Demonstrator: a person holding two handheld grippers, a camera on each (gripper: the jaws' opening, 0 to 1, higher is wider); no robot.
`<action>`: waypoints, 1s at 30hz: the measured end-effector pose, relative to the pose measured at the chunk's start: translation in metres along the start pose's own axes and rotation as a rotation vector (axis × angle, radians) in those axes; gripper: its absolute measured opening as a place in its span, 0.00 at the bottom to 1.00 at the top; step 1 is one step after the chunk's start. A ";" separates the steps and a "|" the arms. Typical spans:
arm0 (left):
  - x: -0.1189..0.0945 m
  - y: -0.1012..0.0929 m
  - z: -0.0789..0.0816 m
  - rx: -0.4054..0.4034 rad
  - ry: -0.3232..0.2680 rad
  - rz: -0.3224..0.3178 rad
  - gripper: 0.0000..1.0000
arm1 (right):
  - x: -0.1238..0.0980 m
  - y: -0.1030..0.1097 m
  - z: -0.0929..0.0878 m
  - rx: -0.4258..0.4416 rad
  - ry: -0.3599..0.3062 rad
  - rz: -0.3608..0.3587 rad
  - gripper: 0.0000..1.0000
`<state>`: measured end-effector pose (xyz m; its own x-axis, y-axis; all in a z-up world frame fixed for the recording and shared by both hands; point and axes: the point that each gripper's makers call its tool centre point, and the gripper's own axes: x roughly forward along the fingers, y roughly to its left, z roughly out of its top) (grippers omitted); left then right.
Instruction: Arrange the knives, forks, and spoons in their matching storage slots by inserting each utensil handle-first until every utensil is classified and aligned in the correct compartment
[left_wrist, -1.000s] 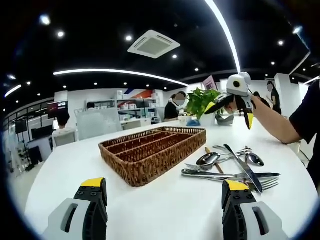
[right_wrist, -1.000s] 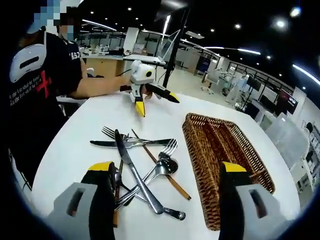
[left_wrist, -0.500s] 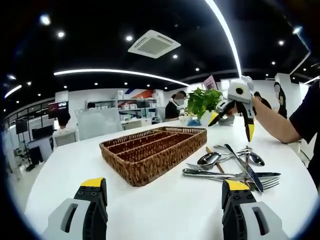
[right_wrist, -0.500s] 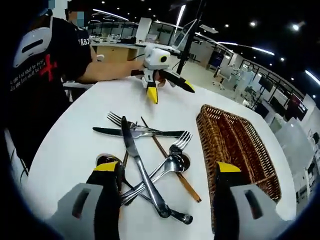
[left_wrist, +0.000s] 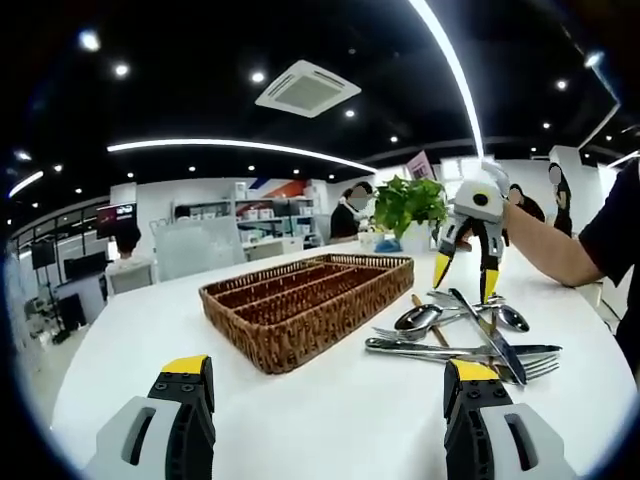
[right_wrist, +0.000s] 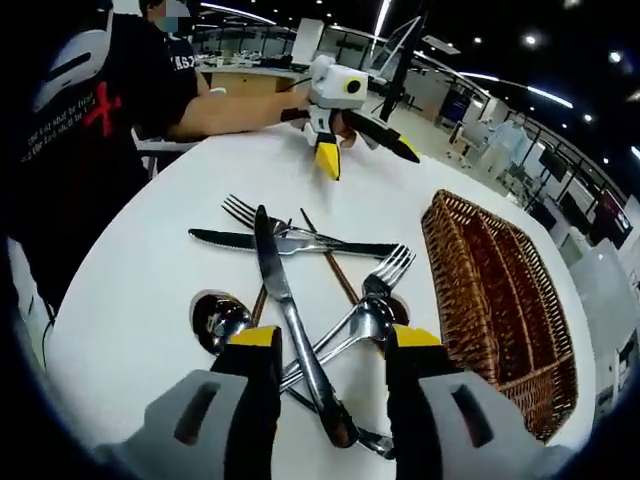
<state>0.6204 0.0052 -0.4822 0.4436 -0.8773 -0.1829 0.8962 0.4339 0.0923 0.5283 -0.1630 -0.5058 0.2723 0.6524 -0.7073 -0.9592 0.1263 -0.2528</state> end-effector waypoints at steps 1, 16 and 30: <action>0.000 0.000 0.000 0.000 0.000 0.001 1.00 | 0.002 0.001 -0.001 -0.002 0.006 0.008 0.34; 0.001 0.001 0.000 0.000 -0.002 0.000 1.00 | 0.018 0.015 -0.008 0.013 0.049 0.070 0.19; 0.002 0.000 0.000 -0.003 -0.004 -0.002 1.00 | 0.033 0.018 -0.002 0.077 0.025 0.085 0.08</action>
<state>0.6208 0.0038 -0.4827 0.4415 -0.8792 -0.1793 0.8973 0.4324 0.0889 0.5204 -0.1411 -0.5346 0.1910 0.6441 -0.7407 -0.9816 0.1290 -0.1409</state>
